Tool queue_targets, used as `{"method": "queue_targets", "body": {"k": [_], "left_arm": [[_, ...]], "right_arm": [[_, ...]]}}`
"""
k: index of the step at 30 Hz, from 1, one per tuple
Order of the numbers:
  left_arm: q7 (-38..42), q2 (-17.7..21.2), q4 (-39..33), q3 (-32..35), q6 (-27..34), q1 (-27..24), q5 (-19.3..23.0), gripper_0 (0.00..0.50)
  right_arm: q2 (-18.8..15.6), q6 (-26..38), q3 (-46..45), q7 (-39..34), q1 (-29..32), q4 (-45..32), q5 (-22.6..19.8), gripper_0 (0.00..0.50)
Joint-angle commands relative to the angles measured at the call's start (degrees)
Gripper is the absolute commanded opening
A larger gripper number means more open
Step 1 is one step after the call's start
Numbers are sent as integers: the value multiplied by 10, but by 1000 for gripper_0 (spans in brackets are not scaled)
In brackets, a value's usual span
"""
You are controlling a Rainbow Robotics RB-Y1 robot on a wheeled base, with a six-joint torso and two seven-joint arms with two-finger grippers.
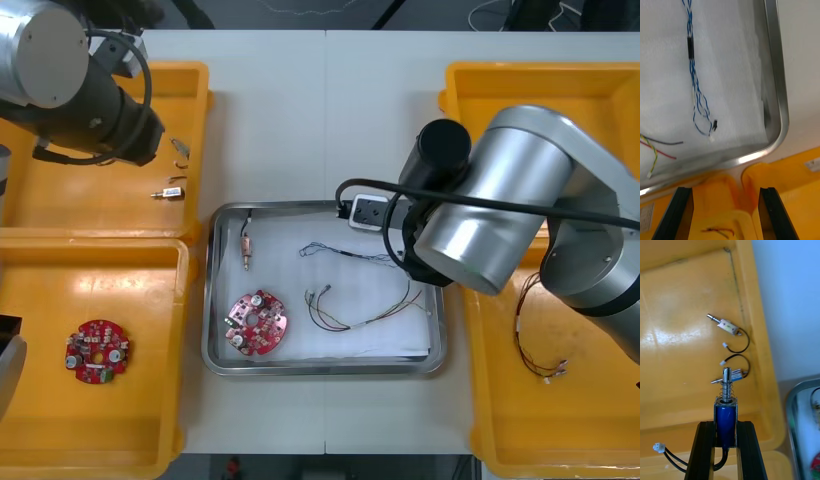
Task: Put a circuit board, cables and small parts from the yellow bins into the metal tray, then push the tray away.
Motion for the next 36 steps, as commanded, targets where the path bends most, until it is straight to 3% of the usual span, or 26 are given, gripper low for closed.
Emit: {"method": "queue_targets", "body": {"k": [1,11,18,26,36], "left_arm": [[94,-21,-55,-47,4,6,6,0],[243,-38,-72,-149,4,6,39,0],[345,-41,-71,-231,4,14,54,0],[371,-41,-67,-282,-15,39,29,0],[380,-46,-11,-315,-96,46,-7,0]], "right_arm": [[7,17,-81,-19,3,-30,-36,500],[-17,17,-200,-47,8,-78,-61,500],[-67,17,-309,-126,69,-95,-98,500],[-97,17,-422,-170,150,-109,-111,500],[-99,17,-567,-178,238,-108,-156,500]]}}
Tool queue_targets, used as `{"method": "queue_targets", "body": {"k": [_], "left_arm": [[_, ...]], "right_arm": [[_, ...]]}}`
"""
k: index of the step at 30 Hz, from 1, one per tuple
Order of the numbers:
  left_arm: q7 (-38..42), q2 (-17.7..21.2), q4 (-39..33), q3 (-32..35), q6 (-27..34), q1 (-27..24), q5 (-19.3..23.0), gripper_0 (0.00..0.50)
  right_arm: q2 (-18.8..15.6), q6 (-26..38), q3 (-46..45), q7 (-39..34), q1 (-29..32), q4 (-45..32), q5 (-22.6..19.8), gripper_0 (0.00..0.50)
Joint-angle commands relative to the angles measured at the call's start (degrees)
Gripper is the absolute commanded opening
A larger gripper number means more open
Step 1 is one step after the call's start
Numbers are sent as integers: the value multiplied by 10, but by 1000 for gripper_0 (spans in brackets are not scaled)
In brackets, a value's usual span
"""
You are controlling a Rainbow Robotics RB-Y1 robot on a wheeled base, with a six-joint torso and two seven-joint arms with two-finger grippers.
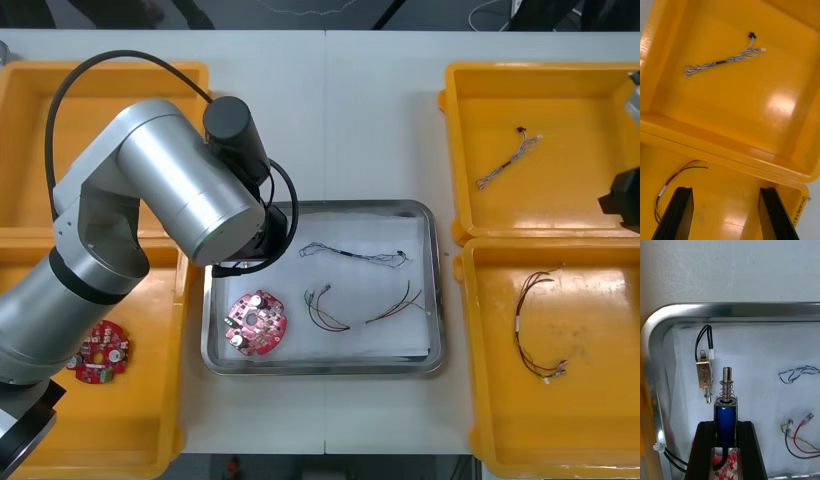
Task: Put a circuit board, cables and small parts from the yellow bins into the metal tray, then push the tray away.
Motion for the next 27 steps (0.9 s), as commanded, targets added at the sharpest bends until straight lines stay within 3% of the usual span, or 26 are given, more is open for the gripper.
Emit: {"method": "queue_targets", "body": {"k": [1,11,18,20,21,22,23,24,27], "left_arm": [[-19,-18,31,-28,-44,3,-26,0],[-6,-18,67,-54,-100,3,-33,0],[8,-18,74,-74,-115,4,-41,4],[11,-18,75,-77,-116,5,-43,26],[12,-18,75,-79,-116,5,-43,77],[15,-18,75,-82,-116,6,-46,190],[16,-18,75,-84,-116,6,-47,243],[19,-18,75,-88,-116,6,-51,432],[24,-18,74,-88,-116,6,-51,491]], "right_arm": [[-20,2,-73,-20,51,-18,-24,500],[-18,2,-102,-37,98,10,-36,500],[16,2,-117,-50,103,47,-44,500],[22,2,-117,-55,105,53,-43,500],[25,2,-117,-58,107,55,-43,500],[29,2,-117,-62,108,57,-42,500],[31,2,-117,-64,109,58,-41,500],[37,2,-116,-84,114,58,-41,500],[44,2,-112,-99,119,58,-44,500]]}}
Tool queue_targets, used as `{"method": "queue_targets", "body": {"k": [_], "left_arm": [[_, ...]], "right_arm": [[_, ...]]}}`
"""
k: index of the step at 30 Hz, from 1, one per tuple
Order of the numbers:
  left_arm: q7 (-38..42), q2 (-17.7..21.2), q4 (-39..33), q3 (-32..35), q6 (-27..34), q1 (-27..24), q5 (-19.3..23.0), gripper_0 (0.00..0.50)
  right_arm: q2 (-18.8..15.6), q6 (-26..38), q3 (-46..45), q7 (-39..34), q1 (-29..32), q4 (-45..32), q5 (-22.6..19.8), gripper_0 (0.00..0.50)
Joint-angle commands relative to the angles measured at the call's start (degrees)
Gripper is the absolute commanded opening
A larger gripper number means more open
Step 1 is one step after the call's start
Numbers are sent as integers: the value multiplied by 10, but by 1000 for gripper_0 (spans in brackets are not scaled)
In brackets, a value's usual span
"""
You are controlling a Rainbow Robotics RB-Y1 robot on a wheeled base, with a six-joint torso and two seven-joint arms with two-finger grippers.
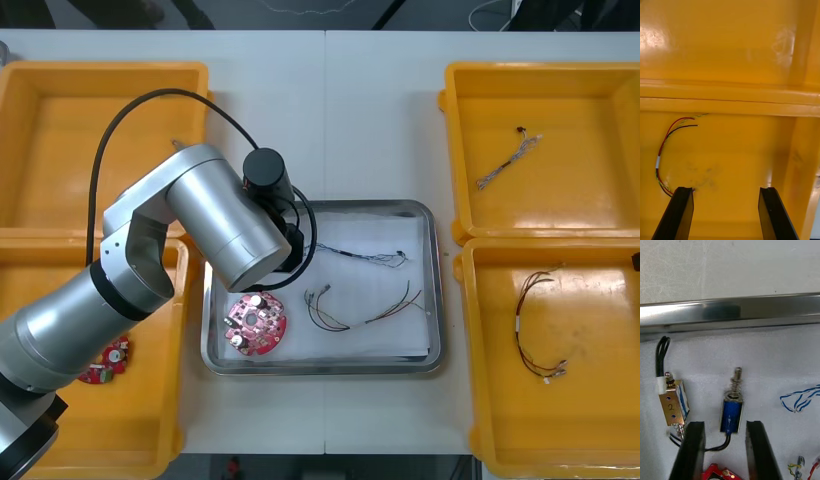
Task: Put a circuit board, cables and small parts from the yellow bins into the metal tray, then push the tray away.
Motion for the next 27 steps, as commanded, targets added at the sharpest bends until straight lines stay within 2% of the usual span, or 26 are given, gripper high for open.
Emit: {"method": "queue_targets", "body": {"k": [1,6,15,19,27], "left_arm": [[25,-14,-4,-11,-6,6,-9,500],[32,-14,-16,-9,3,6,-16,500],[27,-6,-128,75,120,6,-9,500],[6,5,-174,127,175,7,17,500],[-65,51,-250,231,175,49,75,500]], "right_arm": [[21,2,-14,-51,18,-4,-5,500],[32,2,-11,-56,26,-4,1,500],[36,2,4,-61,41,-4,3,500],[35,2,10,-63,42,-4,8,500],[3,2,49,-64,39,-32,-3,500]]}}
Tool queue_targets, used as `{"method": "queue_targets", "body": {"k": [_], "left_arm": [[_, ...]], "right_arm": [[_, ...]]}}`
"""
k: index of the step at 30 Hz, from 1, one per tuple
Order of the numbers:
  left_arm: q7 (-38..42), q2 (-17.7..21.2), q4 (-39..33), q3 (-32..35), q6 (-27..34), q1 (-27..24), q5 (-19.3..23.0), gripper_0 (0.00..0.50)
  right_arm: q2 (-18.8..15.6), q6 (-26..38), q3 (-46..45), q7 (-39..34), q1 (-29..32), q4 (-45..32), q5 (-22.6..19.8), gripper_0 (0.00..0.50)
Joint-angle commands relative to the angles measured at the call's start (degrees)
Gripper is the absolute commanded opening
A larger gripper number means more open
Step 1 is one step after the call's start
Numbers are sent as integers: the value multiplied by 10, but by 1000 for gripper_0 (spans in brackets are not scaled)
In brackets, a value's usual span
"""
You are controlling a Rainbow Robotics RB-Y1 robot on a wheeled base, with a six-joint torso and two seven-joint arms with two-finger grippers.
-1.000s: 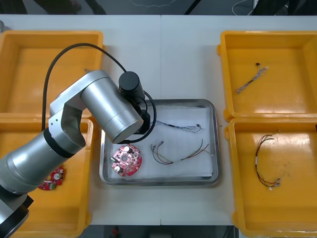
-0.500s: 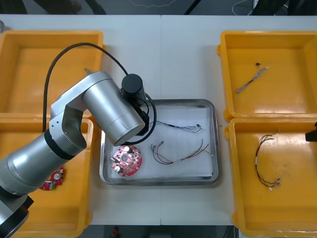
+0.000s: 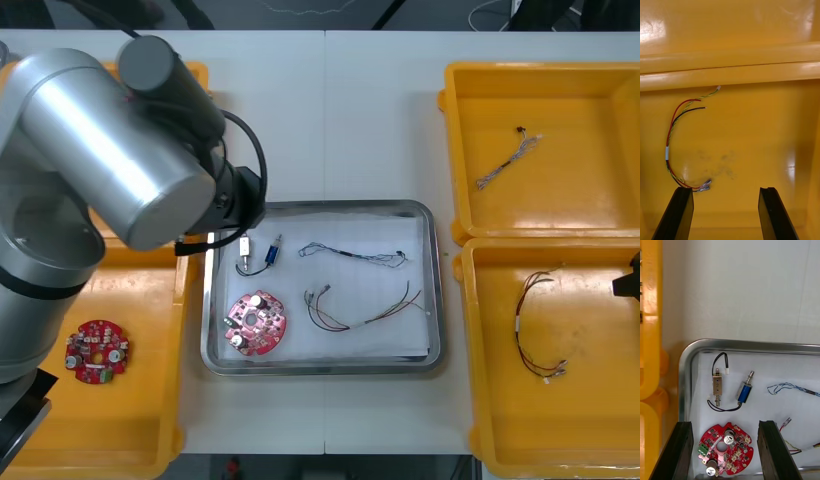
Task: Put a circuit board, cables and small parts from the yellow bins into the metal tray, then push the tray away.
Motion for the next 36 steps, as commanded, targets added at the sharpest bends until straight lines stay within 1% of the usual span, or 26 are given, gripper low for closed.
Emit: {"method": "queue_targets", "body": {"k": [1,4,8,10,12,15,16,18,22,25,28,29,31,36], "left_arm": [[-76,50,-64,68,4,46,43,500],[-105,73,-92,109,4,68,77,500],[-135,97,-114,158,4,91,117,500],[-160,114,-124,197,4,110,146,500],[-176,129,-130,221,4,124,165,500],[-201,152,-133,257,4,150,192,500],[-214,165,-133,274,4,163,204,500],[-228,178,-133,292,4,179,218,500],[-258,202,-132,339,4,222,239,500],[-268,212,-131,360,4,253,245,500],[-270,216,-129,370,4,281,250,500],[-270,216,-129,370,4,281,250,500],[-271,217,-127,377,4,304,250,500],[-274,219,-126,390,4,338,256,500]], "right_arm": [[-34,2,45,-13,1,-37,-6,500],[-50,2,72,-13,-18,-48,-13,500],[-60,2,102,-15,-46,-58,-24,500],[-65,2,121,-16,-72,-58,-49,500],[-67,2,133,-16,-90,-58,-65,500],[-71,2,156,-16,-116,-59,-83,500],[-73,2,169,-16,-130,-58,-91,500],[-74,2,184,-12,-145,-58,-95,500],[-79,2,223,-7,-176,-61,-101,500],[-84,2,252,-5,-197,-78,-106,500],[-89,2,286,-2,-211,-95,-117,500],[-89,2,286,-2,-211,-95,-117,500],[-89,2,314,3,-222,-105,-131,500],[-89,2,359,13,-248,-123,-136,500]]}}
